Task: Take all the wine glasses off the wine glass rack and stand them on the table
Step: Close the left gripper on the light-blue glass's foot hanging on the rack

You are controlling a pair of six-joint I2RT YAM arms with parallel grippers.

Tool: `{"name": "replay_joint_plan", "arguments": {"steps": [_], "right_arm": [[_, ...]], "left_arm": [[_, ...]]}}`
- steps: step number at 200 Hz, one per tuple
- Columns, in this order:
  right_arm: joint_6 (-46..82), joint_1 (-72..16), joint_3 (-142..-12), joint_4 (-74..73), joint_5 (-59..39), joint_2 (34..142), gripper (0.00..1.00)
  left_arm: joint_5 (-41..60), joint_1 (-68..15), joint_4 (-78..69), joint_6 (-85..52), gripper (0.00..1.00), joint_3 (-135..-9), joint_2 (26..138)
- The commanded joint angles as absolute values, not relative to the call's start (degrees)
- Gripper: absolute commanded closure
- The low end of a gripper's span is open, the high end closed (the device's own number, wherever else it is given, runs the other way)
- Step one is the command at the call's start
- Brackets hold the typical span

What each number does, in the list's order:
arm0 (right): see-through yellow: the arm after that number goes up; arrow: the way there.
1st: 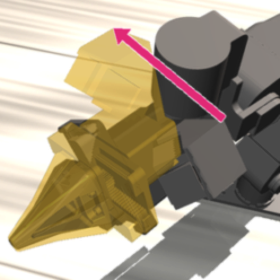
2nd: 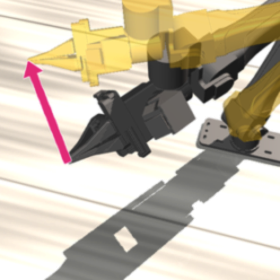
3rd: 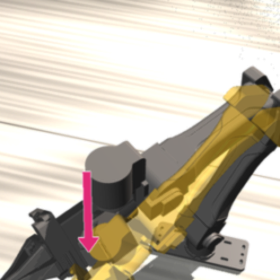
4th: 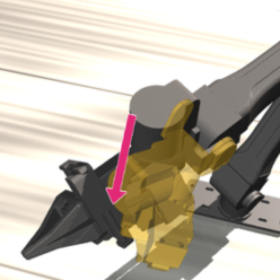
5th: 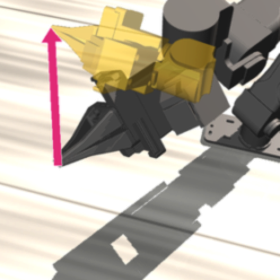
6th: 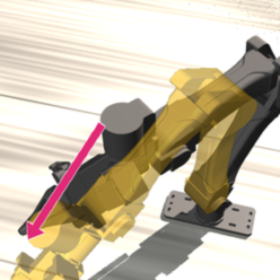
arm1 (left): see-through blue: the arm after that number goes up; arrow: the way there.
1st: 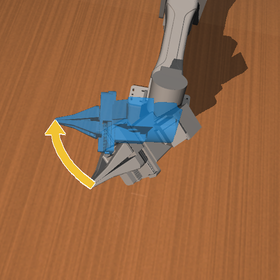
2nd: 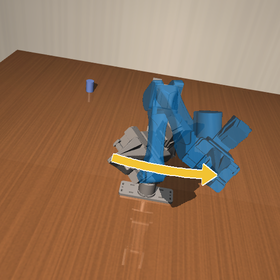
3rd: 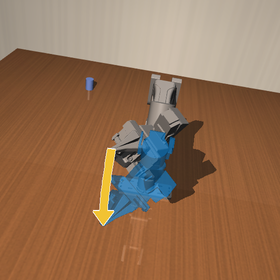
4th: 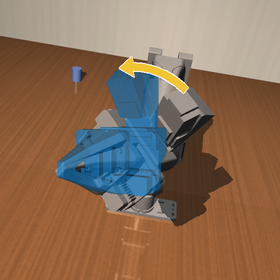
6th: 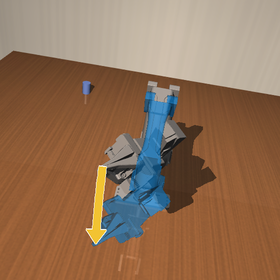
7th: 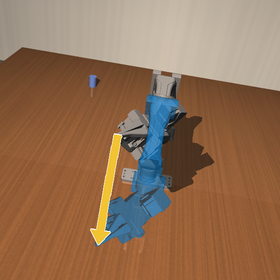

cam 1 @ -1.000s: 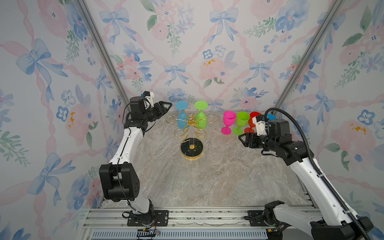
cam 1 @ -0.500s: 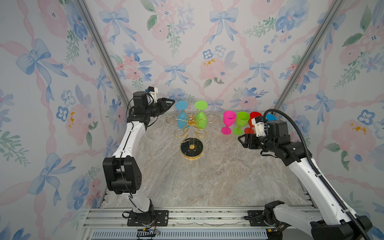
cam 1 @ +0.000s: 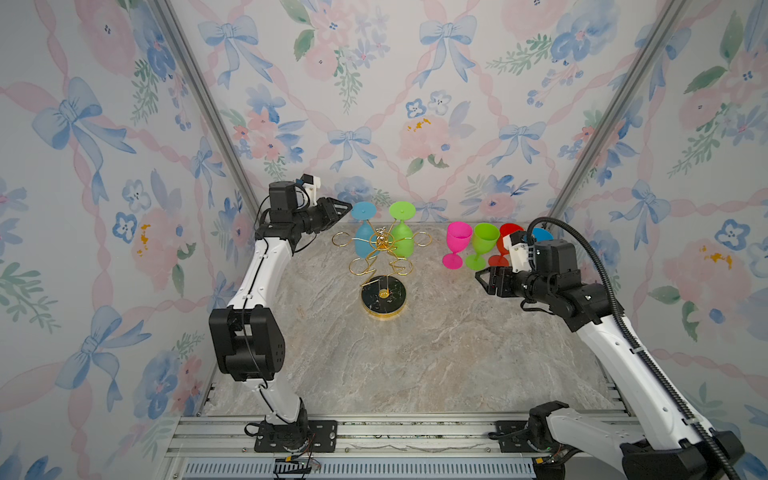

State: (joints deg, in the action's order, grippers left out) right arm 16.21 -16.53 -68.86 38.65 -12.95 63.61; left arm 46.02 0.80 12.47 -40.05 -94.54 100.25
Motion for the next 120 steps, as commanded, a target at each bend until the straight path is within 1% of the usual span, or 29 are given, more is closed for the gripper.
{"name": "replay_joint_plan", "arguments": {"steps": [1, 43, 120], "right_arm": [[15.4, -16.0, -67.8, 37.5, -13.7, 63.2, 0.28], [15.6, -15.6, -67.0, 37.4, -13.7, 62.5, 0.28], [15.9, -14.8, -66.1, 37.4, -13.9, 61.4, 0.28]], "left_arm": [[48.6, 0.4, 13.6, -38.5, 0.65, -96.2, 101.4], [50.2, 0.3, 14.6, -38.1, 0.67, -97.3, 102.2], [49.2, 0.3, 17.7, -35.8, 0.68, -97.9, 102.8]]}}
